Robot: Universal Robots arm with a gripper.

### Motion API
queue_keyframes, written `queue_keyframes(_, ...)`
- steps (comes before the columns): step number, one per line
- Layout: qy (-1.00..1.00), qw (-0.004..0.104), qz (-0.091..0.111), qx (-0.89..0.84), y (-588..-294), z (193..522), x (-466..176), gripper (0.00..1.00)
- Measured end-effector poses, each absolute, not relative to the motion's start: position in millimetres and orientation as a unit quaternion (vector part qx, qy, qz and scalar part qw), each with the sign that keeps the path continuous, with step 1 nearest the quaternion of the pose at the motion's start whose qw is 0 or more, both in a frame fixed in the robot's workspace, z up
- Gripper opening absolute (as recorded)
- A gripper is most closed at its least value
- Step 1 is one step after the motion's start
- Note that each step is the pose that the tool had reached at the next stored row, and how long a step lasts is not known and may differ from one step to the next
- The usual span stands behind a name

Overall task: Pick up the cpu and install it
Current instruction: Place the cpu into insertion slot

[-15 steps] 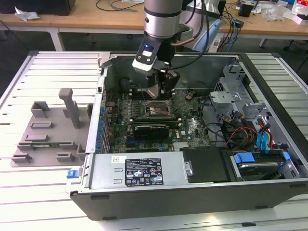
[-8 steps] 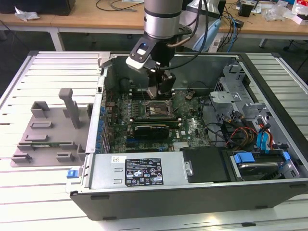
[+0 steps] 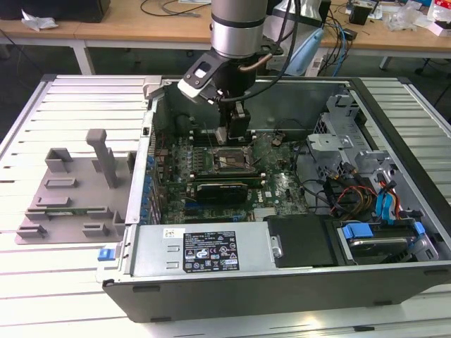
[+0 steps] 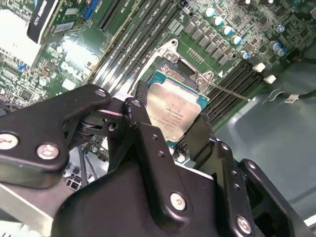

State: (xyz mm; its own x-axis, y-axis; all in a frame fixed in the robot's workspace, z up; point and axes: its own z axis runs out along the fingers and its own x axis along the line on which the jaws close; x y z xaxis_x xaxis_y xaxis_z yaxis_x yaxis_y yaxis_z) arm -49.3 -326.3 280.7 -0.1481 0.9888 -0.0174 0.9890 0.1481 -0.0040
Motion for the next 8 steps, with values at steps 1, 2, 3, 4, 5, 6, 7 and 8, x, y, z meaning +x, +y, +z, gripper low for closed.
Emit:
queue_keyframes(1,0.753,0.005,-0.007,0.658,-326.4,280.7,-49.3,0.55)
queue_keyframes(2,0.753,0.005,-0.007,0.658,-326.4,280.7,-49.3,0.55)
queue_keyframes(3,0.753,0.007,-0.006,0.658,-326.3,280.1,-49.3,0.55)
queue_keyframes(4,0.752,0.01,-0.003,0.659,-326.3,279.2,-49.7,0.55)
queue_keyframes(5,0.752,0.013,-0.001,0.659,-326.3,278.8,-50.0,0.55)
queue_keyframes(6,0.752,0.014,0.001,0.659,-326.3,278.5,-50.1,0.55)
queue_keyframes(7,0.75,0.016,0.002,0.661,-326.4,277.7,-50.4,0.55)
queue_keyframes(8,0.749,0.018,0.004,0.662,-326.3,276.7,-50.4,0.55)
